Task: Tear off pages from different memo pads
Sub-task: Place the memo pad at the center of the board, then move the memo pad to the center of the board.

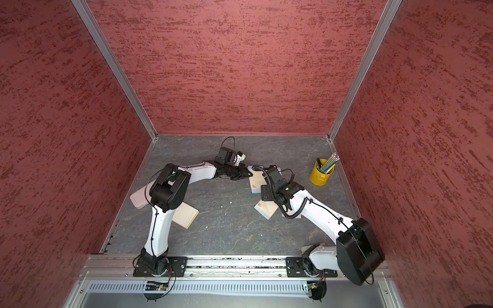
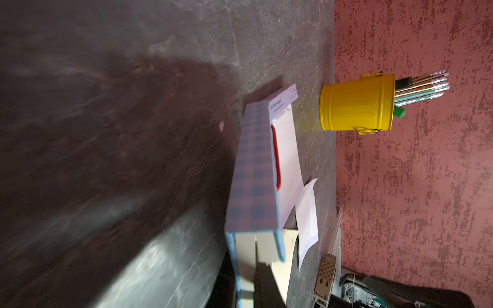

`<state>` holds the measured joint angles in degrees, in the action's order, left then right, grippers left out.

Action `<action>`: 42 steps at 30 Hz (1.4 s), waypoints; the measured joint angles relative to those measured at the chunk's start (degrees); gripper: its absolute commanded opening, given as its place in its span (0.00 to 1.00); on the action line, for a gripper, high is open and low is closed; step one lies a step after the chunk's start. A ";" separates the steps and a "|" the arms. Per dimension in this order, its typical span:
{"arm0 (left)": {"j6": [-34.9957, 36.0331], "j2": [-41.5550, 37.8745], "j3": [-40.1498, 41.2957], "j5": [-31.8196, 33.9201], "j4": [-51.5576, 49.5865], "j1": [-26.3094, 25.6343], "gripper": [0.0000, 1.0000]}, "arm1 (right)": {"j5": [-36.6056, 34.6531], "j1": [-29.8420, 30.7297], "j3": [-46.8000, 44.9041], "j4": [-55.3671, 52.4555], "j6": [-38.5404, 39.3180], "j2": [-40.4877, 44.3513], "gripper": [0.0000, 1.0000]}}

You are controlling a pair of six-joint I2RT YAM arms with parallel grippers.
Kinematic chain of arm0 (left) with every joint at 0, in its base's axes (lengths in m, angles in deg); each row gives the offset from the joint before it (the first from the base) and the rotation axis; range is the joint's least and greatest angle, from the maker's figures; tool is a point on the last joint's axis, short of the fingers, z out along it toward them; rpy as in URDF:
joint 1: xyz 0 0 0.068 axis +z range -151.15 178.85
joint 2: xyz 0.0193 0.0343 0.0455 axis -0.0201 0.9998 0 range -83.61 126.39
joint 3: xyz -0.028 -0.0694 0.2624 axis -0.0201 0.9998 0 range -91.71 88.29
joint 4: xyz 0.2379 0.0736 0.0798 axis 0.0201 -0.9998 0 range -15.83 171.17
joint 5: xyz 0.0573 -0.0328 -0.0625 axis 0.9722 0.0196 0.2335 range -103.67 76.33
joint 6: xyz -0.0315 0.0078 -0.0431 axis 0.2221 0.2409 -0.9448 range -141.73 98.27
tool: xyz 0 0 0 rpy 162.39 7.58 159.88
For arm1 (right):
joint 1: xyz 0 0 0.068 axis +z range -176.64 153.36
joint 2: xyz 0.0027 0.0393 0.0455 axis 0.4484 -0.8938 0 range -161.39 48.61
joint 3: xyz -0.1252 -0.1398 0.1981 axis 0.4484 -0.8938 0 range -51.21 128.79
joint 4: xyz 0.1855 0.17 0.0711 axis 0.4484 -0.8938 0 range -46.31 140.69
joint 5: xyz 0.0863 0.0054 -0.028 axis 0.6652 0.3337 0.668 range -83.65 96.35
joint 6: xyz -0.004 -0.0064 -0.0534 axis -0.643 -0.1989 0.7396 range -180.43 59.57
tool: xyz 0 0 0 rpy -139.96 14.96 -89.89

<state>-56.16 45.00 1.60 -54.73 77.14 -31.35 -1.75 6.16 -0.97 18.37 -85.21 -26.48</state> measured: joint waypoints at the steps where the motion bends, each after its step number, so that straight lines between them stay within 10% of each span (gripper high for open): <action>1: -0.61 0.92 -1.05 -0.20 0.24 -0.59 0.00 | -0.24 -0.02 0.00 0.07 -0.20 0.07 0.65; 12: -2.71 -0.92 3.80 -0.57 1.36 -0.42 0.02 | -1.16 -0.02 -1.68 1.99 -1.40 0.94 0.63; 18: 1.53 -1.99 4.33 2.38 -2.49 1.95 0.47 | -0.79 -0.02 -1.81 4.04 -1.70 -0.59 0.62; 23: 4.94 -5.62 5.88 5.64 -5.64 2.43 0.57 | 0.22 0.00 -1.81 5.20 -2.47 -1.66 0.60; 42: -1.27 -69.94 49.51 39.04 -24.48 5.33 0.81 | 6.99 13.90 9.29 17.53 -9.44 -24.22 0.56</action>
<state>-57.43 -24.94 51.10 -15.69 52.66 -26.02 5.24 20.06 8.32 35.90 -94.65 -50.70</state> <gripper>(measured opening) 0.793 0.562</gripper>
